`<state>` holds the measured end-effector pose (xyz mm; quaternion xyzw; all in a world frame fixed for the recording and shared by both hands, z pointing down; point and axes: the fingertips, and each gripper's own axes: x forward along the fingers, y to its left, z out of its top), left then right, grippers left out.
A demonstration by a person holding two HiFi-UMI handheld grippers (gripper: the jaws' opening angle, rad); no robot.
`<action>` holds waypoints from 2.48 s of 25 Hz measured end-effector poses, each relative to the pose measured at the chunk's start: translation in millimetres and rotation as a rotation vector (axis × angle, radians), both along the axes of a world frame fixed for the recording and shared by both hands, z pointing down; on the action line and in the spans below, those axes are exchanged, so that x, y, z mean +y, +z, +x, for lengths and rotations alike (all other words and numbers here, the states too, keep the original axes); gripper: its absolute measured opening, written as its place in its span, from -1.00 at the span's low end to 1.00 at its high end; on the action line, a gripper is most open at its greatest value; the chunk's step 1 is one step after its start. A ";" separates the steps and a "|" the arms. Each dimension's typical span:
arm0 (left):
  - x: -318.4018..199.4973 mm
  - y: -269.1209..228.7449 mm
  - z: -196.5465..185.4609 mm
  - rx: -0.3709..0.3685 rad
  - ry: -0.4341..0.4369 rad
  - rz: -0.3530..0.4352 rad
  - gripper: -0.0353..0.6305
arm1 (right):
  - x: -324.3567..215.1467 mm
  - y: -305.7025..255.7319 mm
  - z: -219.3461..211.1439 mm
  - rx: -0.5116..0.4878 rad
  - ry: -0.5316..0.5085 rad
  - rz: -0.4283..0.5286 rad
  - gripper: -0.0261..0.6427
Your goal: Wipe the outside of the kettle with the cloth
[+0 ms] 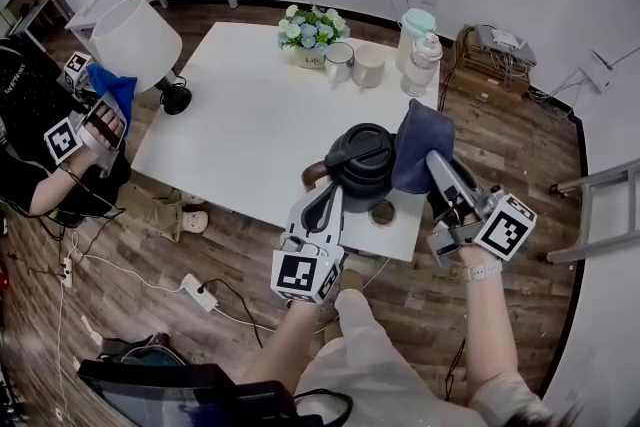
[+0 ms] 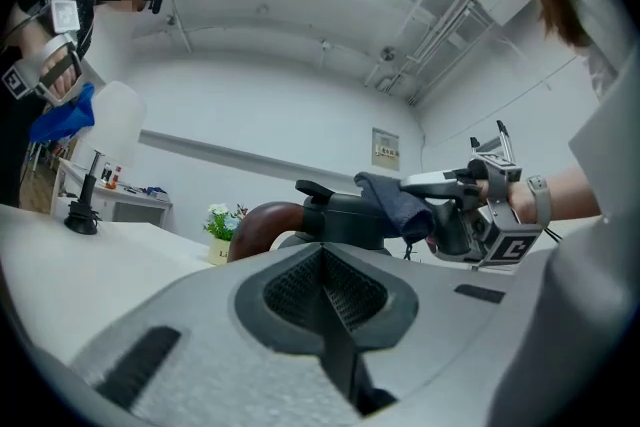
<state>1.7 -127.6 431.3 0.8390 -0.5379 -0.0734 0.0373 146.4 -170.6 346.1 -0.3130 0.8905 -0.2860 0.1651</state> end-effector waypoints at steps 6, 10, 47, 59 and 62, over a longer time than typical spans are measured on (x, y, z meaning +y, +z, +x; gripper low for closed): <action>0.0 -2.3 -0.4 0.002 -0.012 0.017 -0.87 | -31.7 89.2 0.2 0.212 -0.084 -0.167 -0.76; 0.2 -4.7 -2.2 0.007 -0.023 0.026 -0.87 | -48.0 107.4 -12.4 0.307 -0.306 -0.154 -0.76; -91.7 -38.5 -76.6 -0.201 0.036 0.064 -0.87 | -100.8 9.4 -115.8 0.497 -1.345 0.141 -0.76; -105.9 12.2 -87.3 -0.212 0.051 0.004 -0.87 | -78.4 139.0 -171.4 1.024 -1.804 -0.149 -0.76; -107.8 14.5 -90.6 -0.186 0.058 -0.003 -0.87 | -72.9 169.2 -172.4 1.082 -1.848 -0.204 -0.76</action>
